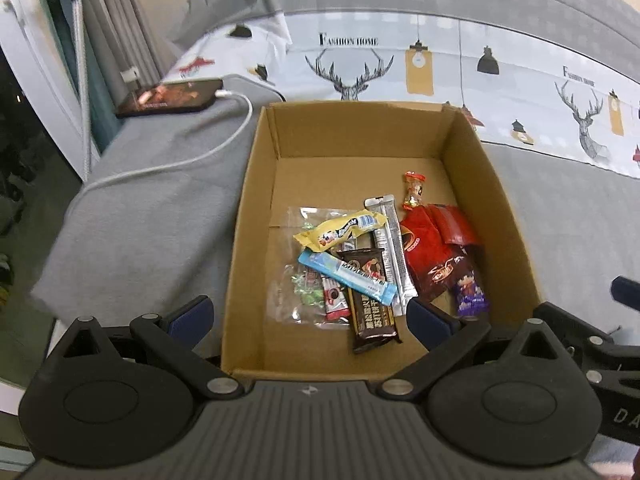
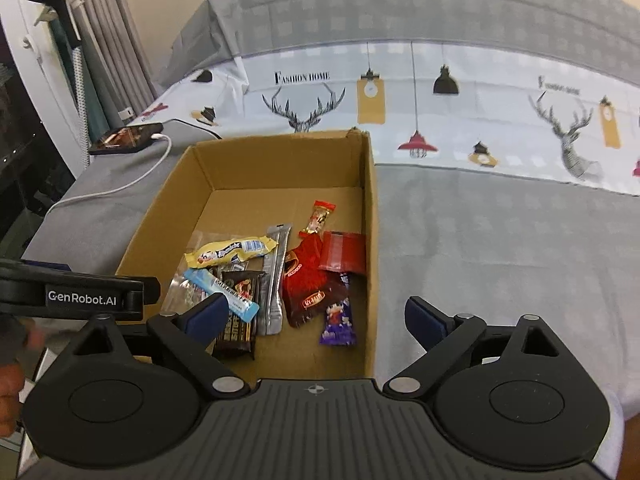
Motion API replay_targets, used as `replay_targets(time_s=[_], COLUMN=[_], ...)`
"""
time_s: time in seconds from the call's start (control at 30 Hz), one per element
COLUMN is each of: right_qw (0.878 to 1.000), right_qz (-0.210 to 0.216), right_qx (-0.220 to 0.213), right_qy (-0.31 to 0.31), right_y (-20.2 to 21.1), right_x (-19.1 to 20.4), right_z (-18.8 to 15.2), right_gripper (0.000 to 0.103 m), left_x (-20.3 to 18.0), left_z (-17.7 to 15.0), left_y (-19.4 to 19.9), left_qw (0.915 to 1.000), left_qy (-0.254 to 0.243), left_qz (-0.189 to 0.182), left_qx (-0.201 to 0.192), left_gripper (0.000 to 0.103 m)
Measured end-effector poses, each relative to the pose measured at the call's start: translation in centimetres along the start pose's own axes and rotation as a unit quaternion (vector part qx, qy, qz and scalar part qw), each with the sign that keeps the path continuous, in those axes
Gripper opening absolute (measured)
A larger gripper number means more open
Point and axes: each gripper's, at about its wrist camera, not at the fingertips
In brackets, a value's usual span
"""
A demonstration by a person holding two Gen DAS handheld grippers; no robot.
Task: Organize snacks
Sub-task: 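Lift both open tools up and away from the box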
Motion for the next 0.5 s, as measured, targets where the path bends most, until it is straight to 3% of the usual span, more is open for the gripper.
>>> replay_targets(time_s=[0.5], right_qw=[0.998], right_qz=[-0.01], right_qx=[-0.051], right_qy=[0.025], right_y=[5.4], right_x=[0.8], right_z=[-4.1], right_gripper=[0.103], left_x=[-0.1], left_z=[-5.4], left_y=[4.0], left_qw=[0.9996], left_qy=[0.014], left_qz=[0.007], left_qx=[-0.021], left_gripper=[0.102])
Point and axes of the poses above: each gripper's, at about its wrist camera, not at the fingertips, and y roughly against the way its jaws point, x to its left, z to its top, and after that the axes turned 4 degrees about x, right-handed
